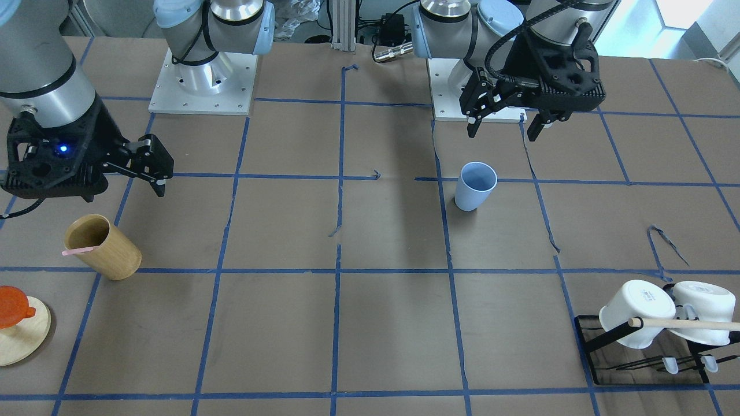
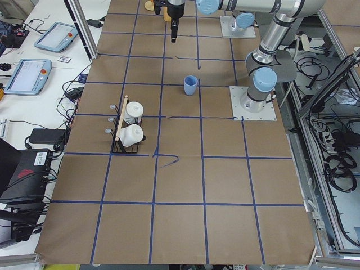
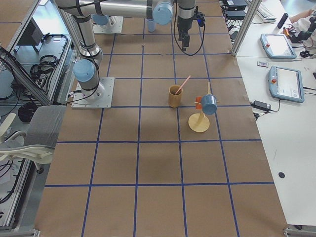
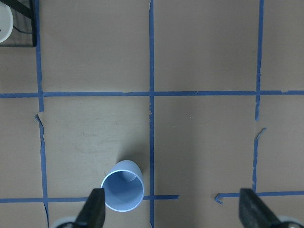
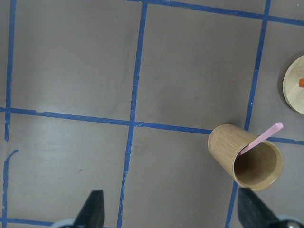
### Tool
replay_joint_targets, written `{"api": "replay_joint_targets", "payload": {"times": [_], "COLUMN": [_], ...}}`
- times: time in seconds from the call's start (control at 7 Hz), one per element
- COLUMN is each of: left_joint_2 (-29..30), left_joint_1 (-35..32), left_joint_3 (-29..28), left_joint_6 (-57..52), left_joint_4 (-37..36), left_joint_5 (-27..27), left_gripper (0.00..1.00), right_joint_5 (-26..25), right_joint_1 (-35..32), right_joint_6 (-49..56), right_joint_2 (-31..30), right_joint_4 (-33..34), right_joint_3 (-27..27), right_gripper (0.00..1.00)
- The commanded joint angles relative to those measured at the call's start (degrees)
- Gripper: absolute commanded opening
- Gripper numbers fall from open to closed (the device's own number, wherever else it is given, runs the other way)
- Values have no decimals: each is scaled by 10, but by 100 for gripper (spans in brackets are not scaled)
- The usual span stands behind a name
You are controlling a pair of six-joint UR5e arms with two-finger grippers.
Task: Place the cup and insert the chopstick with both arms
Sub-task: 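Move the right gripper toward the bamboo cup holding the pink stick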
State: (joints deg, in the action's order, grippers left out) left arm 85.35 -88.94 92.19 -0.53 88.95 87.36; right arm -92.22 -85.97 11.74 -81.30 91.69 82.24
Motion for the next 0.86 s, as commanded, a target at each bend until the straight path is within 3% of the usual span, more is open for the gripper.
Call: {"api": "replay_joint_targets", "payload": {"times": [0.0, 0.14, 0.29, 0.43, 0.71], "left_joint_2": [-1, -1, -1, 2, 10], "left_joint_1": [0, 0, 0, 0, 0], "left_joint_3": [1, 2, 4, 6, 43], "left_joint_6": [0, 0, -1, -3, -4], "left_joint_4": [0, 0, 0, -1, -5], "left_joint_5": [0, 0, 0, -7, -6], "left_gripper": [100, 100, 100, 100, 100], "right_joint_5": [-37, -58, -66, -100, -85], "right_joint_1": [1, 3, 4, 12, 70], "right_joint_6": [42, 99, 166, 220, 246], "right_joint_2": [93, 132, 143, 155, 156], "right_joint_4": [-103, -116, -108, -107, -87], "right_joint_3": [-128, -175, -172, -156, -104], "right_gripper": [100, 100, 100, 100, 100]}}
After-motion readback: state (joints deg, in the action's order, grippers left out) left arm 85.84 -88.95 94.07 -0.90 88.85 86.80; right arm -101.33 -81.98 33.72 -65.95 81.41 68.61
